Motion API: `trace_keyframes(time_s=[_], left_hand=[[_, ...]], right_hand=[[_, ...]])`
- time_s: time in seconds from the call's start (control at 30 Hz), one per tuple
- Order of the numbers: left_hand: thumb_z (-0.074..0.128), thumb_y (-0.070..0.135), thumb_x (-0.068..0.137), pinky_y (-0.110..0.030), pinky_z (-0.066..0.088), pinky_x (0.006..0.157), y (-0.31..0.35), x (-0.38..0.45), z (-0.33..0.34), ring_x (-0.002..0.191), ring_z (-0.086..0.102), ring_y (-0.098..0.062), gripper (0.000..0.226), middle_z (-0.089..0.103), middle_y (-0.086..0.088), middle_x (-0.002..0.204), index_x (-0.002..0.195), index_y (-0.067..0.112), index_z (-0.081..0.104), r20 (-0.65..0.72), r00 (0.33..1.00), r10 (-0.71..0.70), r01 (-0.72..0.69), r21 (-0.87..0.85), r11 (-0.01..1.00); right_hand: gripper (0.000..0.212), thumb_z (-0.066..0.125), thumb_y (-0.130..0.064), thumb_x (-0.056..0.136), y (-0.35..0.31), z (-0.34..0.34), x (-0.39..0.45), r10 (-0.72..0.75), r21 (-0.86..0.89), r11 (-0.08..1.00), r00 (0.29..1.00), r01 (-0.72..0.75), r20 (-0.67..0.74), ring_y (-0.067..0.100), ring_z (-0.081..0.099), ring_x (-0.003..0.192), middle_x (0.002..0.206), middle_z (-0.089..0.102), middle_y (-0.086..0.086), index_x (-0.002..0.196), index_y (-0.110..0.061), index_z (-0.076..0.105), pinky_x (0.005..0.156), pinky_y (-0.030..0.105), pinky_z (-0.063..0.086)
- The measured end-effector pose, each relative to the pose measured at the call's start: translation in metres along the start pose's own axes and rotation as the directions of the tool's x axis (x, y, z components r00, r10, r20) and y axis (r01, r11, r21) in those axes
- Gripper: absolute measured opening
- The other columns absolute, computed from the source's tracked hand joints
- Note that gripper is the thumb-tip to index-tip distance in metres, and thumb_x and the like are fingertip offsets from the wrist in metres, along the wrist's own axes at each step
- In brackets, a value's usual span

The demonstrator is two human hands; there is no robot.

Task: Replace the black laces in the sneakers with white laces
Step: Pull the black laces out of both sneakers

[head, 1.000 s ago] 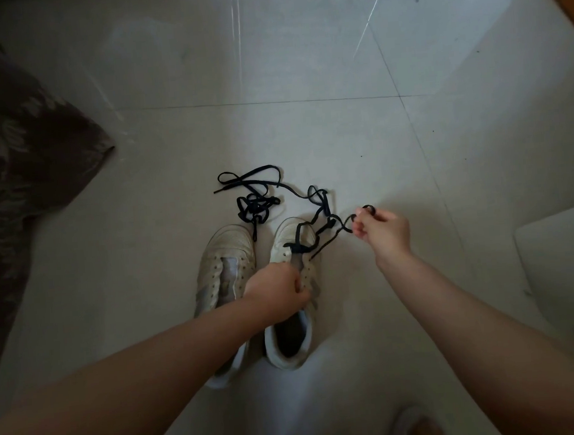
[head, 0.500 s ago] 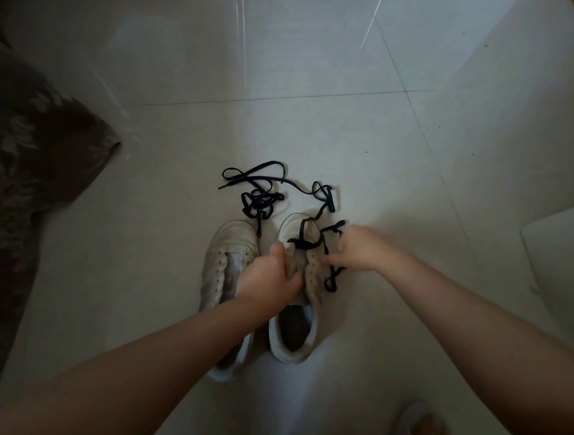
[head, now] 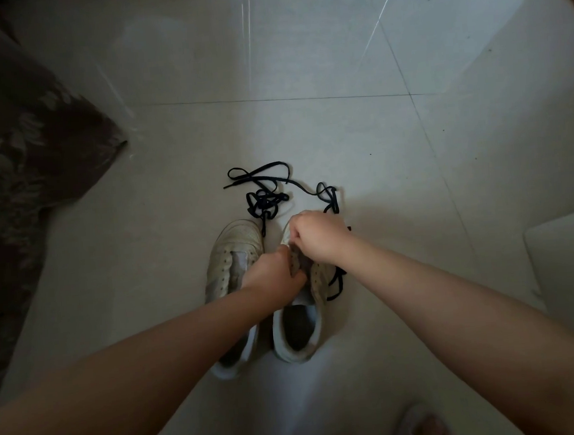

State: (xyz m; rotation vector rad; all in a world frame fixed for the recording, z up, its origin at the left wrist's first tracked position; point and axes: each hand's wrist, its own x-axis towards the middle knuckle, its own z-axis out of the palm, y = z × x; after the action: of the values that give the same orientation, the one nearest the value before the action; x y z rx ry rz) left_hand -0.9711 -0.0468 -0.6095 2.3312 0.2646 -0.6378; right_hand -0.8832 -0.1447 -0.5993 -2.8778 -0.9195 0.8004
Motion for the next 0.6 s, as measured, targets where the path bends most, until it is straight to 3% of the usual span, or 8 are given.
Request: trace_keyframes(time_s=[0.07,0.2,0.33,0.43,0.5,0.6], left_hand=[[0.051,0.032,0.090,-0.031,0.049,0.068,0.001,0.000,0.000,0.081,0.059,-0.024,0.023,0.060,-0.007,0.089,0.099,0.011,0.046,0.000,1.000,-0.004,0.004,0.016,1.000],[0.050,0.030,0.091,-0.035,0.048,0.066,0.004,-0.003,0.003,0.086,0.062,-0.029,0.031,0.062,-0.012,0.095,0.111,0.009,0.038,-0.034,0.999,0.005,-0.002,0.083,0.997],[0.044,0.024,0.095,-0.036,0.048,0.067,0.007,-0.008,0.005,0.086,0.064,-0.031,0.028,0.064,-0.013,0.098,0.119,0.009,0.039,-0.065,0.997,0.051,-0.036,0.216,0.976],[0.040,0.015,0.097,-0.033,0.041,0.063,0.011,-0.008,0.007,0.090,0.064,-0.030,0.025,0.064,-0.012,0.103,0.120,0.008,0.043,-0.044,0.992,0.118,-0.089,0.416,0.905],[0.037,0.014,0.099,-0.031,0.039,0.063,0.012,-0.008,0.008,0.090,0.064,-0.029,0.023,0.064,-0.011,0.105,0.120,0.008,0.044,-0.028,0.989,0.146,-0.114,0.480,0.870],[0.038,0.013,0.098,-0.030,0.039,0.062,0.011,-0.008,0.007,0.089,0.064,-0.028,0.023,0.064,-0.010,0.102,0.120,0.008,0.045,-0.021,0.988,0.155,-0.124,0.492,0.861]], right_hand=[[0.005,0.046,-0.010,0.090,-0.005,-0.005,0.002,0.045,-0.082,0.996,0.995,-0.038,0.085,0.024,0.052,0.080,0.091,0.051,0.005,0.090,-0.013,0.050,0.058,0.029,0.035],[0.014,0.044,-0.004,0.088,-0.006,-0.015,0.004,0.080,-0.097,0.994,0.971,-0.060,0.225,0.020,0.048,0.071,0.072,0.043,-0.001,0.077,-0.013,0.043,0.057,0.029,0.035],[0.034,0.043,-0.015,0.097,0.010,-0.009,0.003,-0.008,0.260,0.964,0.971,-0.056,0.240,0.011,0.042,0.058,0.065,0.046,-0.004,0.063,-0.021,0.045,0.052,0.026,0.031],[0.029,0.046,-0.024,0.099,0.030,-0.002,-0.001,-0.010,0.458,0.884,0.976,-0.093,0.215,0.012,0.044,0.065,0.069,0.046,-0.004,0.070,-0.019,0.050,0.065,0.030,0.036],[0.022,0.046,-0.021,0.099,0.041,0.002,-0.007,0.027,0.654,0.739,0.976,-0.164,0.215,0.011,0.043,0.067,0.070,0.046,-0.004,0.082,-0.014,0.057,0.067,0.028,0.037],[0.018,0.044,-0.014,0.100,0.054,0.008,-0.016,0.123,0.929,0.265,0.965,-0.259,0.234,0.010,0.038,0.063,0.069,0.040,0.002,0.086,-0.007,0.054,0.054,0.019,0.031]])
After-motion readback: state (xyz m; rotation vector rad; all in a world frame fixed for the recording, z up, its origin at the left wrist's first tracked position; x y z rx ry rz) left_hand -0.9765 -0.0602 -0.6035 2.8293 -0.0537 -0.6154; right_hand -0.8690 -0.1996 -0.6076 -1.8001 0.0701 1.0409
